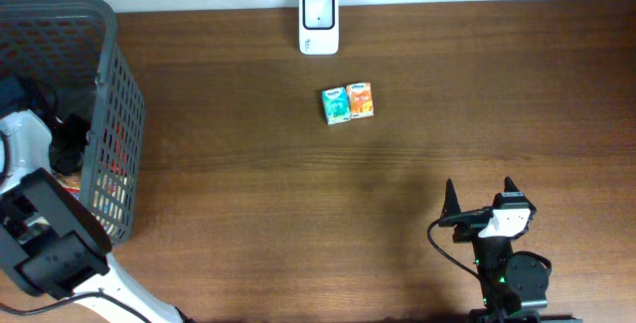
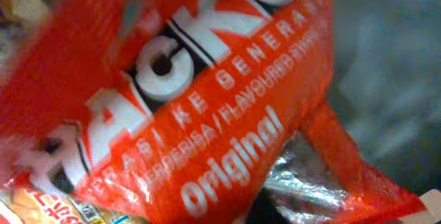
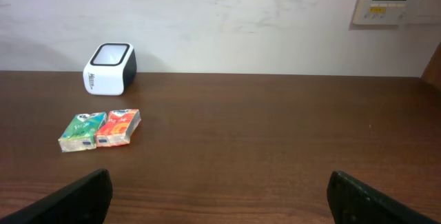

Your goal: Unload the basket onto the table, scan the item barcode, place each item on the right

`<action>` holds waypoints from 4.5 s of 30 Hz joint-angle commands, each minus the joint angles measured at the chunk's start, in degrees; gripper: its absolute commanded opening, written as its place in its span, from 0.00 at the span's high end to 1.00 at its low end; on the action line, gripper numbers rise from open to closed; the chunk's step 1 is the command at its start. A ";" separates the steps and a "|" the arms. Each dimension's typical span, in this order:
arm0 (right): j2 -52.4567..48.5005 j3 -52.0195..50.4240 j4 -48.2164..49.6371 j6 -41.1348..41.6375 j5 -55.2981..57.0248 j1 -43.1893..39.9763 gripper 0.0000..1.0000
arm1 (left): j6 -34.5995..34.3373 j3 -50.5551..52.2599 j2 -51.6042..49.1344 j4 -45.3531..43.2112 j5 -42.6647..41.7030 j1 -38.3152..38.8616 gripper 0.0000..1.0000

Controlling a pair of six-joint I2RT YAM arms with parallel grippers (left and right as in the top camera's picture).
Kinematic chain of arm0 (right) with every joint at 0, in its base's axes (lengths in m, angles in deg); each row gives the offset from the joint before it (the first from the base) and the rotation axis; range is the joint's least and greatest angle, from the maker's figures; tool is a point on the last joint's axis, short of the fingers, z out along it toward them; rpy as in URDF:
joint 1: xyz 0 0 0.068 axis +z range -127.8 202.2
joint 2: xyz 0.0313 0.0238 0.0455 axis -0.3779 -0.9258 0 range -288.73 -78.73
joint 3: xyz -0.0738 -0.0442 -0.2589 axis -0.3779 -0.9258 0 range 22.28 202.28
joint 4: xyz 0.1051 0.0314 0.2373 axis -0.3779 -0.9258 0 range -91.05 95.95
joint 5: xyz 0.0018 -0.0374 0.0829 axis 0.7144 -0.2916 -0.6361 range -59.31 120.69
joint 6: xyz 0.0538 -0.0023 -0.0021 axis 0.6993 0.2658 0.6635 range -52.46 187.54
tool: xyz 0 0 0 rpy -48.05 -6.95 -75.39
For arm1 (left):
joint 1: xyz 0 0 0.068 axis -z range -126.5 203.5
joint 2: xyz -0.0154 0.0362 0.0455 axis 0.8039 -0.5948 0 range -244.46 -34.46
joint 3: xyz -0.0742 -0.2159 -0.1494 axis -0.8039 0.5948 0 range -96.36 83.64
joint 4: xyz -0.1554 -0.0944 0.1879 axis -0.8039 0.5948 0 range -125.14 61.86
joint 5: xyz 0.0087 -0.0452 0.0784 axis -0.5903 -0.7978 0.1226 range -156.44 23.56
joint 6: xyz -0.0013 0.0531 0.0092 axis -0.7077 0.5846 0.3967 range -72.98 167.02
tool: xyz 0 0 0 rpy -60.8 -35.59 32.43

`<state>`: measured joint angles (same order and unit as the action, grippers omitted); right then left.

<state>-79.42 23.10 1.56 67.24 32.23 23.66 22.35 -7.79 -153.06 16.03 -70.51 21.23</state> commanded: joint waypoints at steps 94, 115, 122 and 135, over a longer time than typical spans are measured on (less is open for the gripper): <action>0.33 -0.50 -0.13 -0.35 0.63 -0.35 0.02 | -9.25 -9.75 3.06 17.99 18.64 0.72 0.01; 0.33 -0.50 -0.13 -0.35 0.63 -0.35 0.02 | -9.18 -4.28 12.48 7.89 4.39 0.90 1.00; 0.33 -0.50 -0.13 -0.35 0.63 -0.35 0.01 | -9.18 -16.24 34.16 4.96 -4.33 5.79 1.00; 0.33 -0.50 -0.13 -0.35 0.63 -0.35 0.02 | 4.11 -14.36 15.41 3.63 -3.61 58.25 1.00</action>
<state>-79.42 23.12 1.56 67.20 32.23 23.66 22.75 -22.81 -130.88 19.97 -74.19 73.80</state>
